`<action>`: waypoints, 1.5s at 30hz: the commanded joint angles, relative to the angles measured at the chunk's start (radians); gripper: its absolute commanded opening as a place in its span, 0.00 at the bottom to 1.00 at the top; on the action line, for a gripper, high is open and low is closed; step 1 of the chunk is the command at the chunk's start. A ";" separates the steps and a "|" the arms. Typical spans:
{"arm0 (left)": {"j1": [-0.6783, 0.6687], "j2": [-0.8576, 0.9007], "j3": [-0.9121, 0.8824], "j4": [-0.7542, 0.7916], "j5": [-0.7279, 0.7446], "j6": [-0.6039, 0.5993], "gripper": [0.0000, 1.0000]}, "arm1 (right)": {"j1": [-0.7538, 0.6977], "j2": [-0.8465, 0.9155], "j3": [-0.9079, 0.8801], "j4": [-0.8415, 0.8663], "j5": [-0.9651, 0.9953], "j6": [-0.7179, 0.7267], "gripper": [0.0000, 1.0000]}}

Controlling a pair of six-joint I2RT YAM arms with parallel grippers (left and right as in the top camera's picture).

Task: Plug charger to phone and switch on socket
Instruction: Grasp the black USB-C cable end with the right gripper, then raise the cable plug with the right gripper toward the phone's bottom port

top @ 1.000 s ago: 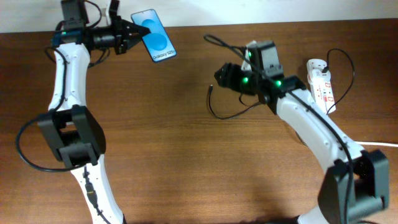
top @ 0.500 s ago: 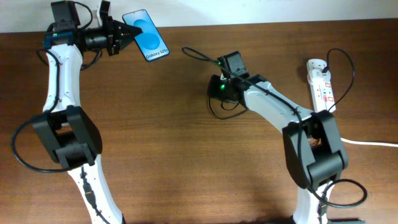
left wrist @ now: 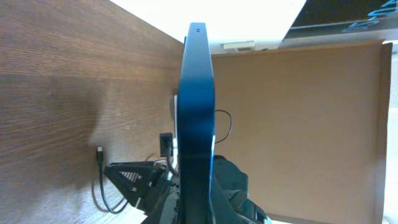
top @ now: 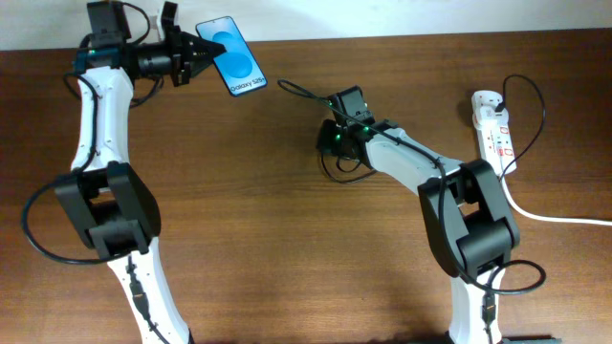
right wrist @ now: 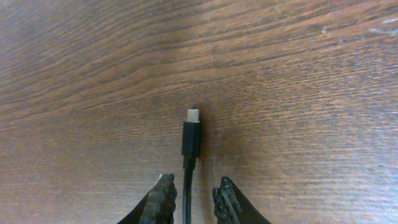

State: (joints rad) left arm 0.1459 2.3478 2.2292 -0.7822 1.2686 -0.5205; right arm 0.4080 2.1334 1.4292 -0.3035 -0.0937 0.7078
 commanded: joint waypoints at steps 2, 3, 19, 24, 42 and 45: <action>-0.015 -0.006 0.006 0.002 0.044 -0.009 0.00 | 0.013 0.018 0.014 0.013 0.017 0.008 0.26; -0.015 -0.006 0.006 0.003 0.044 -0.009 0.00 | 0.014 0.018 0.014 0.013 0.017 0.008 0.26; -0.014 -0.006 0.006 0.002 0.034 -0.009 0.00 | 0.024 0.092 0.014 0.028 0.020 0.061 0.23; -0.014 -0.006 0.006 0.000 0.034 -0.010 0.00 | 0.022 0.100 0.014 -0.009 0.019 0.056 0.04; -0.018 -0.006 0.006 -0.020 0.033 0.006 0.00 | -0.189 -0.362 0.017 -0.386 -0.663 -0.605 0.04; -0.036 -0.006 0.006 -0.021 0.034 0.042 0.00 | -0.189 -0.436 0.016 -0.438 -0.663 -0.626 0.04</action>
State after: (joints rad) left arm 0.1268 2.3478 2.2292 -0.8051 1.2682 -0.5171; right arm 0.2138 1.7805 1.4445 -0.7029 -0.7223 0.1612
